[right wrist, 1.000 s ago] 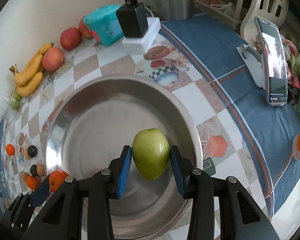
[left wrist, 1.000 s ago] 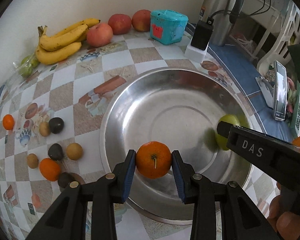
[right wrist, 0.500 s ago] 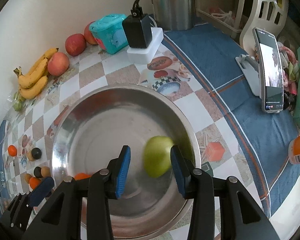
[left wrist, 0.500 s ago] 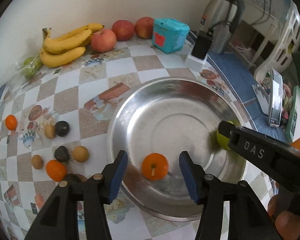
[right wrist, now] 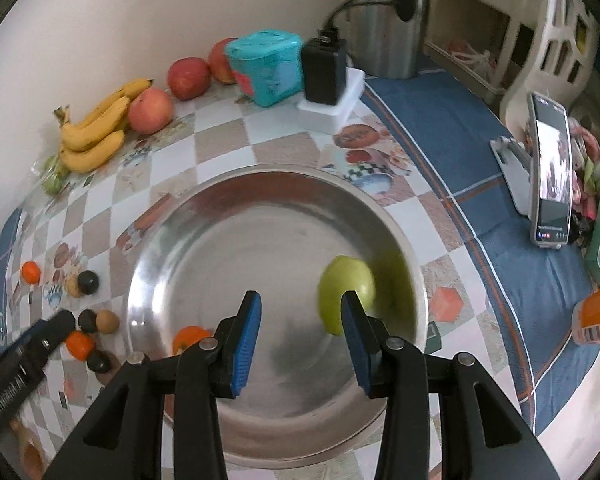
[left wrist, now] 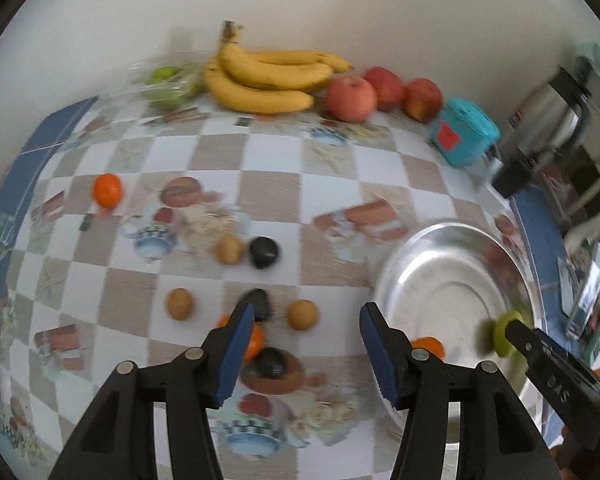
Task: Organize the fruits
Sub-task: 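Open the left tool to drop the tangerine while the right tool releases the pear in the bowl, then move both tools back toward the fruits on the tablecloth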
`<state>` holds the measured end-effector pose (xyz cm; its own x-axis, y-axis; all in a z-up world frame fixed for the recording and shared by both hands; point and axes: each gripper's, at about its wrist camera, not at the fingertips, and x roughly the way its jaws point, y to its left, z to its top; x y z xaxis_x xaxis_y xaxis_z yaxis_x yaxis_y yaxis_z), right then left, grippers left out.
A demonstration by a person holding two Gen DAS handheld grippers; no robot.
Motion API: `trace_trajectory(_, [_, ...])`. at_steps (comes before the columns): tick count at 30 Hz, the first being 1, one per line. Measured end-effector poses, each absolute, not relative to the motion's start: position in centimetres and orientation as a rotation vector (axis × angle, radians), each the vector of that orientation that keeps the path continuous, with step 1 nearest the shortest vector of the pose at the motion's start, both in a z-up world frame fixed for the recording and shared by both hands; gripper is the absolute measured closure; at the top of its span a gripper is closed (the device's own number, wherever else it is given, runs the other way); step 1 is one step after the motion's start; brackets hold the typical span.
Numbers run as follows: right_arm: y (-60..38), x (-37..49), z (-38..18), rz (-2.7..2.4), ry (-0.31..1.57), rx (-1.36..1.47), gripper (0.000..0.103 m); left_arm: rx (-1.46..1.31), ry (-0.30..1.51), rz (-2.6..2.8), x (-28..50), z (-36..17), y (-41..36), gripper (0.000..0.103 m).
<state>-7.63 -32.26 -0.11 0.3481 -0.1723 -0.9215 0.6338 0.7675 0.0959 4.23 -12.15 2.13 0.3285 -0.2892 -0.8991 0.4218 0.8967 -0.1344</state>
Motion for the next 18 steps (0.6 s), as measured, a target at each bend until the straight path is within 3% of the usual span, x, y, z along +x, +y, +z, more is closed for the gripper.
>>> trace_trajectory(7, [-30.8, -6.9, 0.2, -0.52, 1.105, 0.447, 0.06, 0.092, 1.152, -0.442, 5.0, 2.4, -10.8, 0.04])
trace_trajectory(10, [-30.6, -6.8, 0.1, -0.521, 1.115, 0.443, 0.06, 0.094, 1.164, -0.429, 5.2, 2.1, -10.8, 0.029])
trace_trajectory(11, [-30.7, -6.8, 0.0, -0.522, 1.12, 0.442, 0.06, 0.098, 1.169, -0.421, 5.3, 2.0, -10.7, 0.019])
trace_trajectory(12, [-30.7, -6.7, -0.2, -0.525, 1.125, 0.442, 0.05, 0.11, 1.178, -0.403, 5.4, 1.7, -10.7, 0.008])
trace_trajectory(13, [-30.7, -6.7, -0.3, -0.529, 1.131, 0.44, 0.04, 0.122, 1.183, -0.389, 5.4, 1.4, -10.7, 0.004])
trace_trajectory(14, [-30.7, -6.7, -0.5, -0.532, 1.136, 0.434, 0.022, 0.139, 1.188, -0.368, 5.5, 1.0, -10.6, 0.0])
trace_trajectory(15, [-30.7, -6.7, -0.6, -0.537, 1.139, 0.427, 0.017, 0.15, 1.191, -0.354, 5.5, 0.8, -10.6, 0.0])
trace_trajectory(18, [-30.7, -6.6, -0.8, -0.537, 1.144, 0.428, 0.017, 0.156, 1.2, -0.33, 5.7, 0.2, -10.3, 0.0])
